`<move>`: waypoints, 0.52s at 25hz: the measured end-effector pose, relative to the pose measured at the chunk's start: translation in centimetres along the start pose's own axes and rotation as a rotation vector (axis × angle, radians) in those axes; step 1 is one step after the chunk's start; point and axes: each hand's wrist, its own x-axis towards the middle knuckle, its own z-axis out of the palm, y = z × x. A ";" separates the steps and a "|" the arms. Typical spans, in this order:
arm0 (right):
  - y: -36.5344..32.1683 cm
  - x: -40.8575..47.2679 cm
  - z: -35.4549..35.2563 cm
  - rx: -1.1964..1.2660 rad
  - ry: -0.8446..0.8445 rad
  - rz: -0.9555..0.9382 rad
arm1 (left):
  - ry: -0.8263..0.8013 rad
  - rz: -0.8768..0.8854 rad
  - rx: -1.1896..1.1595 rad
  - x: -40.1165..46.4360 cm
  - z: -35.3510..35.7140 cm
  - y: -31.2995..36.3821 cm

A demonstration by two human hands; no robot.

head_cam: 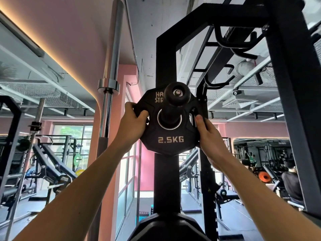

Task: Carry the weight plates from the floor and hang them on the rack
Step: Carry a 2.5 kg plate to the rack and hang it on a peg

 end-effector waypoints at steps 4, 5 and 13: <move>-0.2 -1.9 -0.3 -0.076 0.009 -0.037 | 0.075 0.112 0.259 -1.5 -0.5 -0.3; -0.3 -2.5 -0.5 -0.125 0.025 -0.048 | 0.089 0.115 0.282 -2.0 -0.9 -0.4; -1.7 -10.5 -3.2 -0.167 -0.014 0.074 | -0.015 0.036 0.194 -11.2 -3.9 0.4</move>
